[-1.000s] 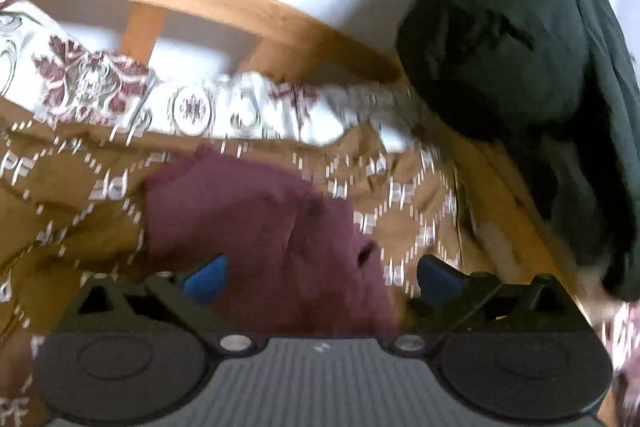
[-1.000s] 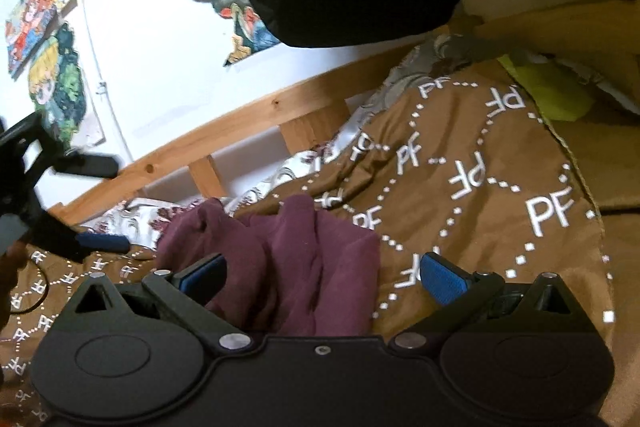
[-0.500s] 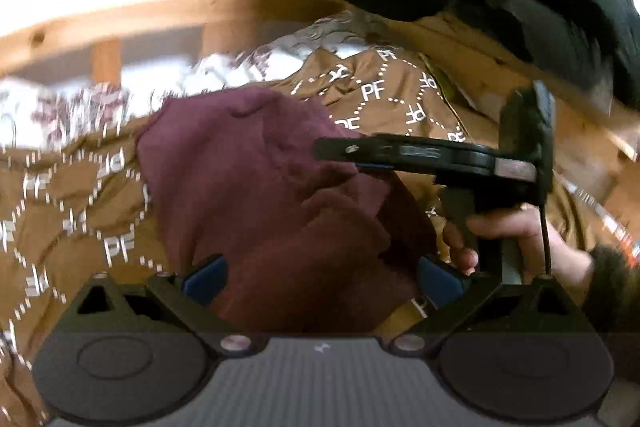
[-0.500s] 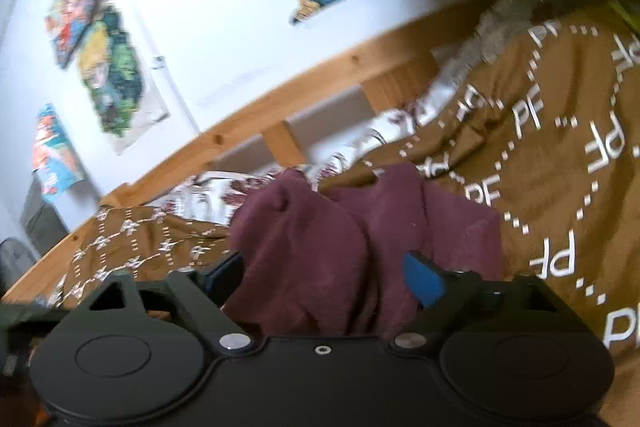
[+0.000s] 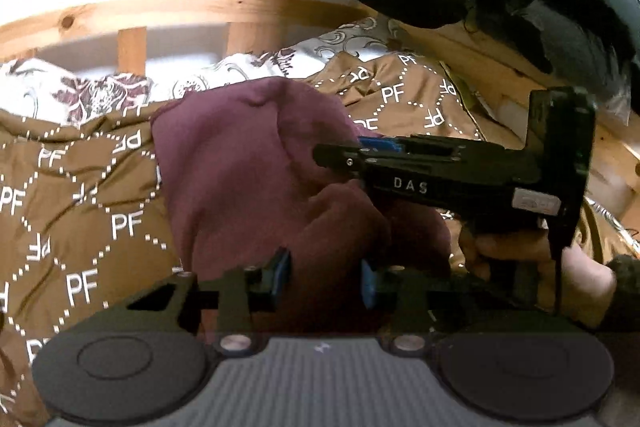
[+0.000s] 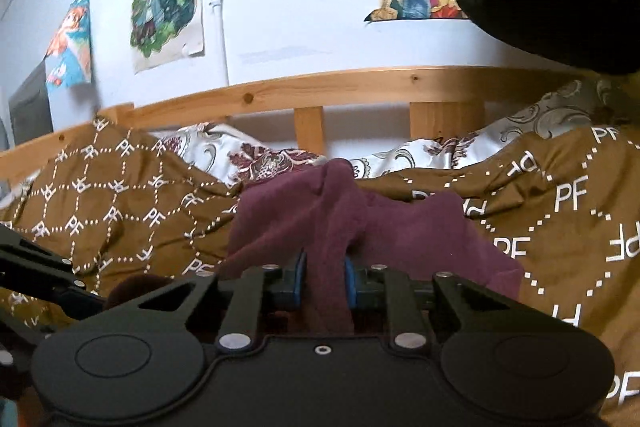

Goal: Fold small clothes

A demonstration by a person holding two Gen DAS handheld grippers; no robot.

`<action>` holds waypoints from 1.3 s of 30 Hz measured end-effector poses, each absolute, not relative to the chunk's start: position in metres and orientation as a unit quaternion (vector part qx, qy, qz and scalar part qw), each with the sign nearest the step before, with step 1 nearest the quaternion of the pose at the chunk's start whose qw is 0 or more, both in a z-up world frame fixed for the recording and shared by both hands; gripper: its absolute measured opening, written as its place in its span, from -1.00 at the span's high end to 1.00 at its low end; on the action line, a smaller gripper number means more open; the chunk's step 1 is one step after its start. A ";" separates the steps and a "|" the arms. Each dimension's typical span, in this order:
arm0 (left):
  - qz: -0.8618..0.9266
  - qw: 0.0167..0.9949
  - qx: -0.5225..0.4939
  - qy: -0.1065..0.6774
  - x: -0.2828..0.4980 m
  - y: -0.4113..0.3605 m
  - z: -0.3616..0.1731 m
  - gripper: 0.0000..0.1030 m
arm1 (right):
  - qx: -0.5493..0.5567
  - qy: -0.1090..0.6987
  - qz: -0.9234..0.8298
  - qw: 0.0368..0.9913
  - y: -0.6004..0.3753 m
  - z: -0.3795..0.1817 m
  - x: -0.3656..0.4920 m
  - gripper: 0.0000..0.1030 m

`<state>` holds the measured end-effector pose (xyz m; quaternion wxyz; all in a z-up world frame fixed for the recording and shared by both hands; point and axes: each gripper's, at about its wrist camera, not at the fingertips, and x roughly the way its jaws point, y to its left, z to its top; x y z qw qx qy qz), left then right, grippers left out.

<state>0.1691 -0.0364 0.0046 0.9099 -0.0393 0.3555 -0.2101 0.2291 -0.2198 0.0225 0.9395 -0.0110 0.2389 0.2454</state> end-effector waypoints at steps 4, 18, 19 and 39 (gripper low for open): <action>-0.219 0.910 -0.024 0.351 0.164 -0.038 0.009 0.00 | 0.049 0.268 0.225 0.935 -0.238 0.017 0.242 -0.21; -0.195 0.912 0.108 0.344 0.160 -0.072 0.003 0.05 | 0.191 0.345 0.237 0.888 -0.264 -0.011 0.272 0.22; -0.193 0.913 0.110 0.343 0.161 -0.073 0.003 0.12 | 0.189 0.344 0.236 0.889 -0.263 -0.010 0.271 0.33; -0.229 0.910 0.128 0.319 0.153 -0.139 -0.002 0.48 | 0.184 0.262 0.181 0.930 -0.313 0.037 0.255 0.85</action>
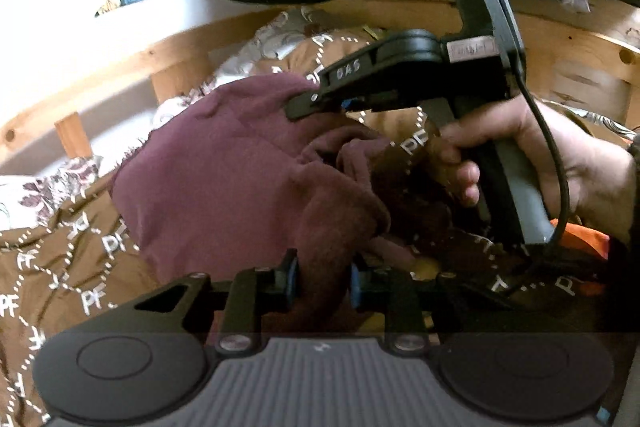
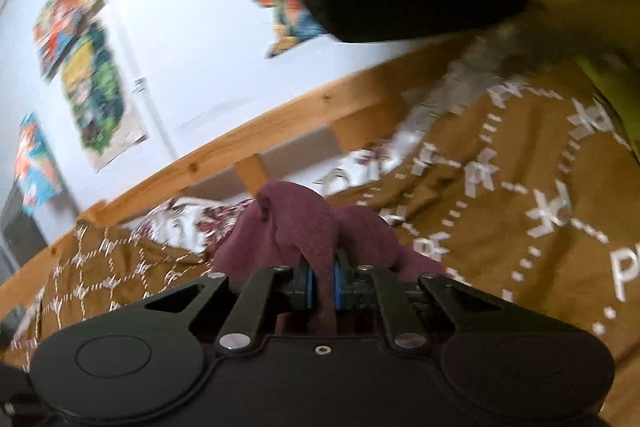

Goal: Fold small clothes

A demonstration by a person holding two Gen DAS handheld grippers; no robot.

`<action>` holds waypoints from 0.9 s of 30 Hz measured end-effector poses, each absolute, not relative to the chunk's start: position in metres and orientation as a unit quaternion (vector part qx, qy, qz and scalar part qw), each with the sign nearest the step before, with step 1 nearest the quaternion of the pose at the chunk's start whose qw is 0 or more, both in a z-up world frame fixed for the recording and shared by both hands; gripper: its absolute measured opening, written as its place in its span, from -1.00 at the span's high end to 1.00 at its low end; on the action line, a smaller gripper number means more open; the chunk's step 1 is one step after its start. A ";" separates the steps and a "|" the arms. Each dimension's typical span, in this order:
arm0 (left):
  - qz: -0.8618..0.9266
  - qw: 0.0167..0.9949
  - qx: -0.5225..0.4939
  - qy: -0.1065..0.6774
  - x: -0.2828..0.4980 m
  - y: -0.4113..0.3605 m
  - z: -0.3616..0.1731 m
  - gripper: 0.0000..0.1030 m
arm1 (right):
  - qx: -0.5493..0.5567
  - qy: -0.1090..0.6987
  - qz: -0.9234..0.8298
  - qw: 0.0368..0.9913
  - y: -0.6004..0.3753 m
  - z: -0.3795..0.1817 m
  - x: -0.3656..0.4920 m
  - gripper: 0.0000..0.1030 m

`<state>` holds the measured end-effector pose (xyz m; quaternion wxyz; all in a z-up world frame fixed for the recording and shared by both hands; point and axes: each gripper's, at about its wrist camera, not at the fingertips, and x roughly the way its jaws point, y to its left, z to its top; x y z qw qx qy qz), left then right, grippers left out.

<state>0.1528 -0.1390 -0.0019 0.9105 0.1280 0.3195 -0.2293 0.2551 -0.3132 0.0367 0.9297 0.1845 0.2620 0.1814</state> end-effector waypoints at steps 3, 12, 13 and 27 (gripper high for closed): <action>-0.232 0.907 0.117 0.331 0.153 -0.138 -0.009 0.42 | 0.195 0.276 0.159 0.928 -0.325 0.030 0.254 0.85; -0.236 0.907 0.037 0.347 0.152 -0.121 0.000 -0.55 | 0.183 0.299 0.129 0.928 -0.326 0.017 0.247 0.70; -0.235 0.909 0.019 0.343 0.151 -0.115 0.003 -0.68 | 0.177 0.296 0.126 0.930 -0.325 0.019 0.245 0.65; -0.061 0.903 -0.213 0.368 0.155 -0.018 0.004 -0.99 | 0.123 0.293 0.130 0.939 -0.305 0.048 0.196 -0.86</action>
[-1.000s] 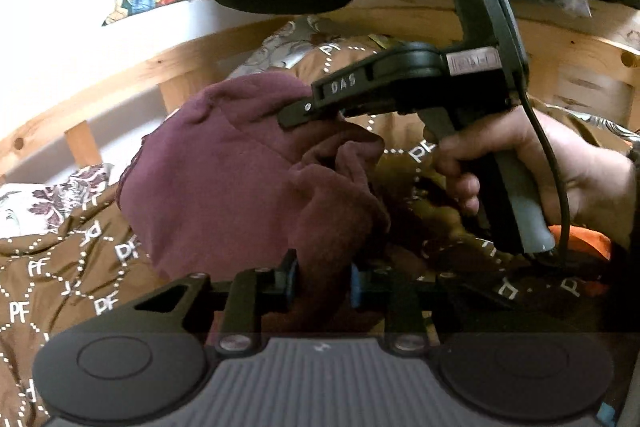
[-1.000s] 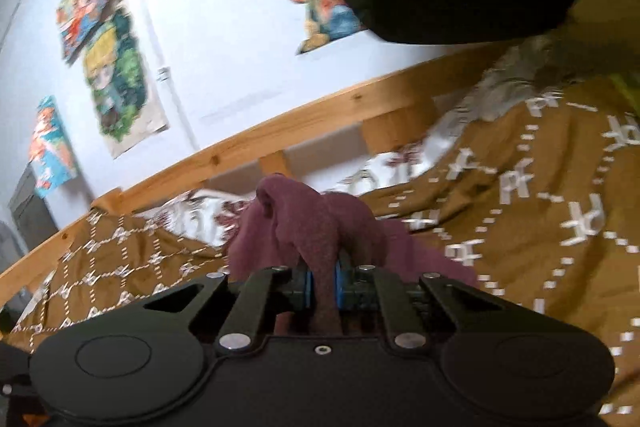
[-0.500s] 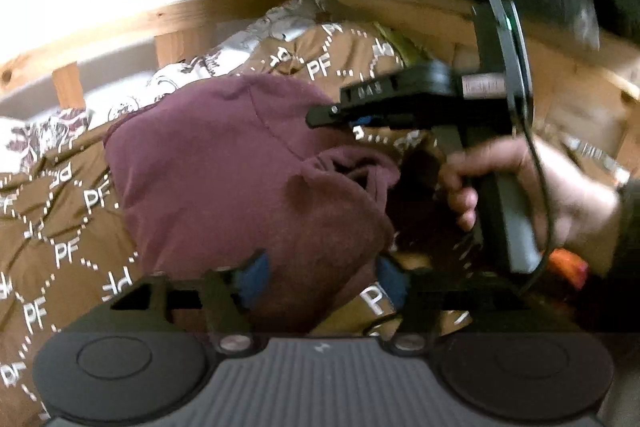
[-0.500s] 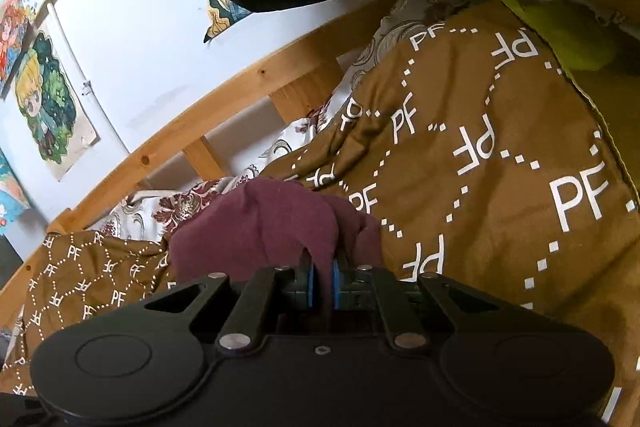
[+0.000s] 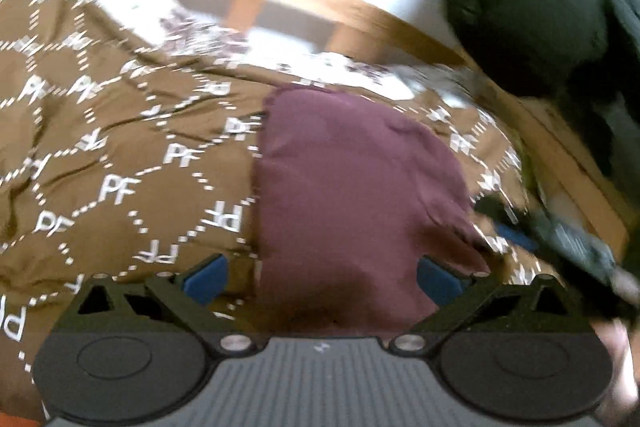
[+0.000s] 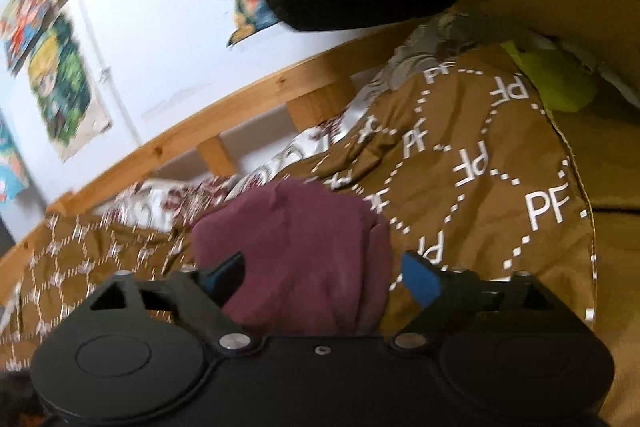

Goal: Fold small clothes

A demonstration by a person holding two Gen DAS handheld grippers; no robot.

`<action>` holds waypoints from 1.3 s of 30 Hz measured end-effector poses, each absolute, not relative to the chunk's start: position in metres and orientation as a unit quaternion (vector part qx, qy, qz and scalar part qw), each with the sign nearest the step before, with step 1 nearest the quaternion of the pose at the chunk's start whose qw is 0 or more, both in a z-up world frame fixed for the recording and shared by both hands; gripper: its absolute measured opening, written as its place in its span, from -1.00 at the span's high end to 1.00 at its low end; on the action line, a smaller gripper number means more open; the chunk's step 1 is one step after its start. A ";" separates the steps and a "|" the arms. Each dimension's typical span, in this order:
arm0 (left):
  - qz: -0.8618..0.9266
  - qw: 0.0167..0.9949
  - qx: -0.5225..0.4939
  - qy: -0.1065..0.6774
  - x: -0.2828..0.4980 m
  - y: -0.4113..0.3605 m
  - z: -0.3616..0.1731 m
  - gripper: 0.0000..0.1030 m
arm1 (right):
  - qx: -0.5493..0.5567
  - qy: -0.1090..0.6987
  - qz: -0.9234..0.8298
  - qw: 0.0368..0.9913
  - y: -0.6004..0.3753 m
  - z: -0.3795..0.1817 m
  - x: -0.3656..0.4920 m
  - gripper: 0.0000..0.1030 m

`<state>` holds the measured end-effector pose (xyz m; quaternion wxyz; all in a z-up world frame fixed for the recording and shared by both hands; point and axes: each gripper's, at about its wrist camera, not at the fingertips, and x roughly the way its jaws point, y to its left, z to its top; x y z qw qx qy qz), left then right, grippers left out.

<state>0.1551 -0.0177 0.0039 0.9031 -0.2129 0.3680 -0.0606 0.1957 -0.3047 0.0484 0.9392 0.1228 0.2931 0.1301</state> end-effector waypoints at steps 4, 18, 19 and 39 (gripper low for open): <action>-0.044 0.896 -0.230 0.376 0.166 -0.007 -0.004 -0.99 | 0.066 0.309 0.142 0.938 -0.287 0.052 0.177 -0.99; -0.041 0.897 -0.161 0.409 0.170 -0.029 -0.034 -1.00 | -0.029 0.403 0.118 0.907 -0.280 0.014 0.166 -0.99; -0.043 0.895 -0.163 0.412 0.170 -0.028 -0.036 -1.00 | -0.024 0.409 0.119 0.905 -0.281 0.010 0.167 -0.99; -0.056 0.888 -0.237 0.390 0.164 -0.017 -0.067 -1.00 | 0.118 0.286 0.113 0.944 -0.306 0.021 0.188 -0.66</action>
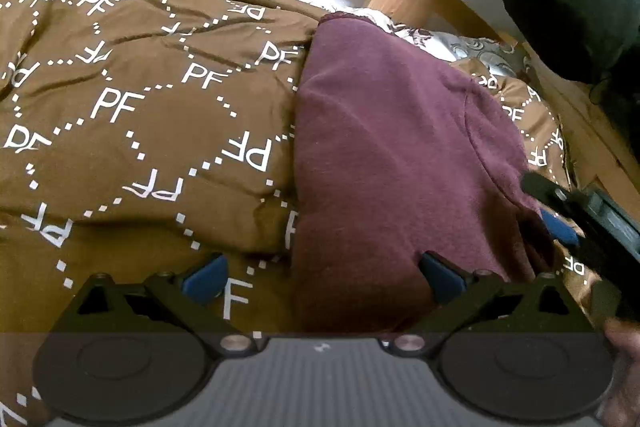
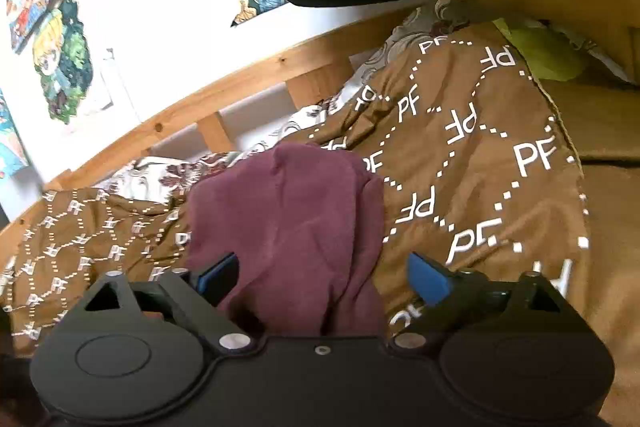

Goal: Fold small clothes

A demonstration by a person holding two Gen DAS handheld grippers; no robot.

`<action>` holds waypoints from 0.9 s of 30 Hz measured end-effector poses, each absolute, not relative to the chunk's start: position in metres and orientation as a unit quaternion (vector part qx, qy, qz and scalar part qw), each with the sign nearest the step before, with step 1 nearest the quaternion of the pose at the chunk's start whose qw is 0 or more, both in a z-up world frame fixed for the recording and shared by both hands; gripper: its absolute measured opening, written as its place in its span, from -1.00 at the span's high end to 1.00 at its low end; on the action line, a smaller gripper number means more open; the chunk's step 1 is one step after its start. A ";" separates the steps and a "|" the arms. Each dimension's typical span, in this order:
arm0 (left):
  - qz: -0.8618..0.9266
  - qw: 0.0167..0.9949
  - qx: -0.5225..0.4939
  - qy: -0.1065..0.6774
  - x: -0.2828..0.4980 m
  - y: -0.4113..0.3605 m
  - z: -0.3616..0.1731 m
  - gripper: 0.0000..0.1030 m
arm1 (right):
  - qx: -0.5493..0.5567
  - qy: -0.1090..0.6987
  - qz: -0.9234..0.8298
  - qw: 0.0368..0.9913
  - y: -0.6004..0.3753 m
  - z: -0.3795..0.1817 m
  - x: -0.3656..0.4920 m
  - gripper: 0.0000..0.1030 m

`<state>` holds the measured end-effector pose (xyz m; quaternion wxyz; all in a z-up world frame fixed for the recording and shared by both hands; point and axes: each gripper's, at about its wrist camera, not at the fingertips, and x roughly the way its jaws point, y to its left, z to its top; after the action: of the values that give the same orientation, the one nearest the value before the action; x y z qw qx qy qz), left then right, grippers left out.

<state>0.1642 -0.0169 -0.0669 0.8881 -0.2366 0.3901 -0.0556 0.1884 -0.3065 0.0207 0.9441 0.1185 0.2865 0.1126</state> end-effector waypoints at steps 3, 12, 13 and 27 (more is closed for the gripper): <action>-0.056 0.894 -0.237 0.377 0.161 -0.018 -0.069 -1.00 | 0.108 0.262 0.107 0.953 -0.302 0.019 0.208 -0.40; -0.055 0.901 -0.235 0.362 0.157 -0.020 -0.070 -1.00 | -0.024 0.188 0.097 0.977 -0.264 0.013 0.225 0.81; -0.055 0.902 -0.234 0.359 0.156 -0.021 -0.070 -1.00 | -0.051 0.176 0.112 0.977 -0.257 0.013 0.220 0.81; -0.060 0.903 -0.236 0.354 0.158 -0.021 -0.073 -1.00 | 0.121 0.248 0.100 0.956 -0.318 0.003 0.248 0.59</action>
<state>0.1579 -0.0207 -0.0727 0.9031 -0.2357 0.3539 -0.0597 0.2476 -0.3181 0.0031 0.9559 0.1212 0.2481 0.1002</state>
